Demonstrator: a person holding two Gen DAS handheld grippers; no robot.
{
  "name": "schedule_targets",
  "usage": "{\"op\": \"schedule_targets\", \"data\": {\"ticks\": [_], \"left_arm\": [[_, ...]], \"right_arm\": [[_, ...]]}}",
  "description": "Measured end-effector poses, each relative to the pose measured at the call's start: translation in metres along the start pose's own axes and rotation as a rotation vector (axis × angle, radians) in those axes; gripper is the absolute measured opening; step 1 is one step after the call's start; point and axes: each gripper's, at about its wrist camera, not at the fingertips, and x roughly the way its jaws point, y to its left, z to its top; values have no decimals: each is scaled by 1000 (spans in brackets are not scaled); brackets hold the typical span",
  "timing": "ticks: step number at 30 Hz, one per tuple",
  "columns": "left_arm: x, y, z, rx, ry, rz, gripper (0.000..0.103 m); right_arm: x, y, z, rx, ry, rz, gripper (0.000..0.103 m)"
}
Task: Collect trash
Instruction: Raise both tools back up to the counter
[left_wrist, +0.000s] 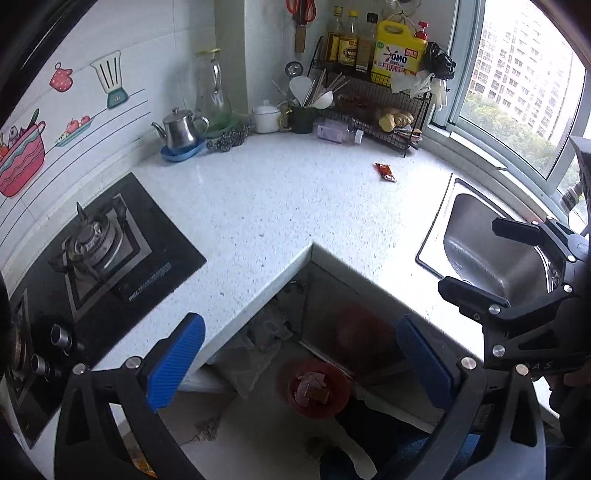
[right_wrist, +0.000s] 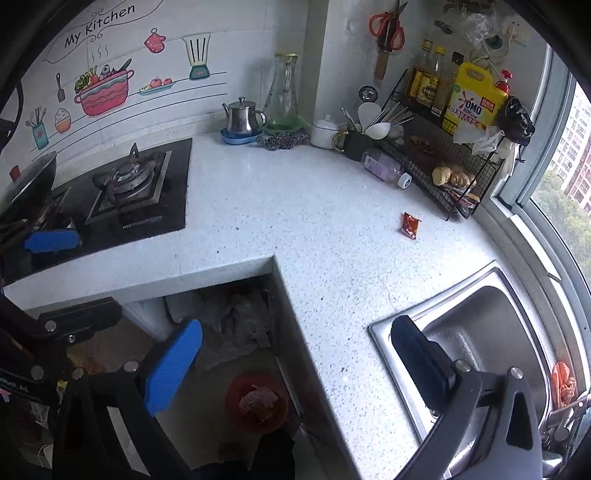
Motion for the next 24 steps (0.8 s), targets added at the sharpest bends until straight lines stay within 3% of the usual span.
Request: {"op": "schedule_targets", "data": {"ticks": [8,24], "left_arm": [[23,-1,73,7,-26,29,103],[140,-14,214,-48,7,117,103]], "right_arm": [[24,-38,54,11,-35,15,102],[114,-139,169,6,-53,40,102]]}}
